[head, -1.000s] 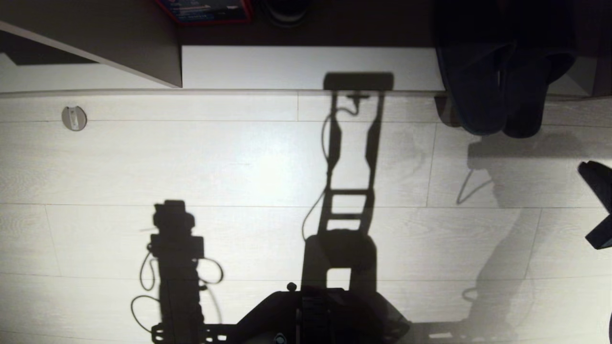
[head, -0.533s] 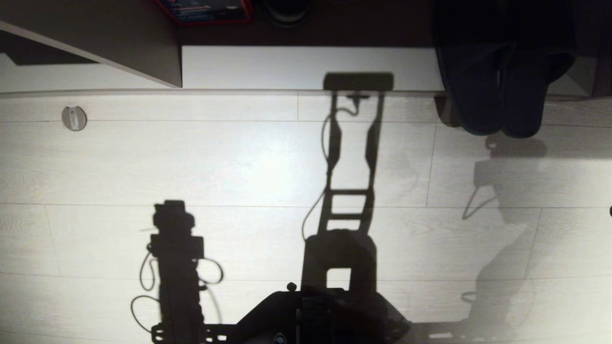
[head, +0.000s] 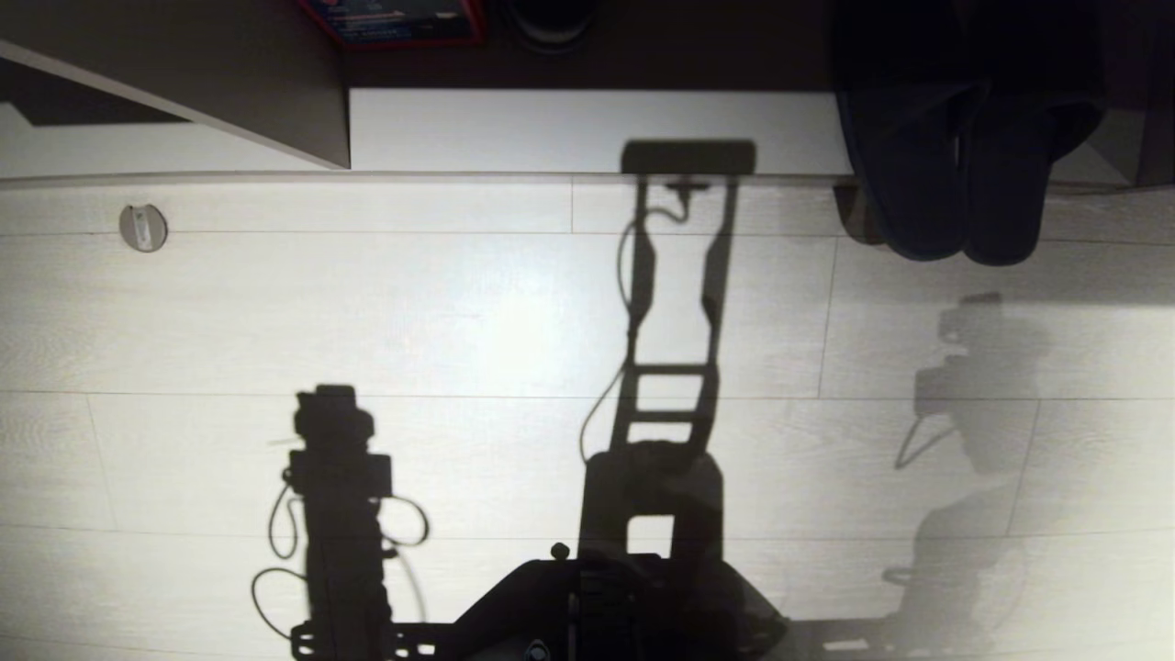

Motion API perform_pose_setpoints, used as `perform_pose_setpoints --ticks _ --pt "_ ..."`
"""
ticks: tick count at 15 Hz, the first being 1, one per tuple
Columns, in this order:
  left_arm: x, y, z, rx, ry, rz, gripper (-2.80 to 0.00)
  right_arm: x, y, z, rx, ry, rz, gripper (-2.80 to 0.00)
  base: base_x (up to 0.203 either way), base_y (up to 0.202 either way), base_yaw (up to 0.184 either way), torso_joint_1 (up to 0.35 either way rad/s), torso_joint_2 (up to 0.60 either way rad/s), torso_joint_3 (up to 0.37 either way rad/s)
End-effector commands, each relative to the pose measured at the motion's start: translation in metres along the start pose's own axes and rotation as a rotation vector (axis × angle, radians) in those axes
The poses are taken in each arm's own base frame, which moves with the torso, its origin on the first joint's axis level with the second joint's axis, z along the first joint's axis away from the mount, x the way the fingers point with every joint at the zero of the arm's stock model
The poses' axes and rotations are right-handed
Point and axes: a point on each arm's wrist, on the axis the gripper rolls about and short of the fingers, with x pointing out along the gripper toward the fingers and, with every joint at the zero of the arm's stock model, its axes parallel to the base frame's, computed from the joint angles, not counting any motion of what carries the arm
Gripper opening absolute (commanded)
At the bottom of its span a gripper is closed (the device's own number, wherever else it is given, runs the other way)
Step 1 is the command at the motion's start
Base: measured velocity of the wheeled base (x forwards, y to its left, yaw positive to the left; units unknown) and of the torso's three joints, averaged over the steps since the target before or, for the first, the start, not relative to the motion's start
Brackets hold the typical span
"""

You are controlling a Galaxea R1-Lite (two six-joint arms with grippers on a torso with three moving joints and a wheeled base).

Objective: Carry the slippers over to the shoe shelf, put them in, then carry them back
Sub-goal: Pick up the slippers in the shoe cabinet

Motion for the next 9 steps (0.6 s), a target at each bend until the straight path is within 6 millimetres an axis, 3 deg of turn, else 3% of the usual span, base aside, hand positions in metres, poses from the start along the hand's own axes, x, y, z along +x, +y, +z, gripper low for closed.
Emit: perform_pose_setpoints --ticks 1,4,9 --pt "0.000 0.000 0.000 0.000 0.000 0.000 -2.80 -0.018 -0.001 -0.007 0.009 -0.034 -0.003 -2.80 0.000 0.000 0.000 0.000 0.00 0.000" --pt "0.000 0.000 0.000 0.000 0.000 0.000 -2.80 -0.038 0.001 -0.031 0.046 0.047 0.021 -2.80 0.000 0.000 0.000 0.000 0.00 0.000" --pt "0.000 0.000 0.000 0.000 0.000 0.000 -2.80 -0.055 0.006 -0.052 0.138 0.101 0.075 -2.80 0.000 0.000 0.000 0.000 0.00 0.000"
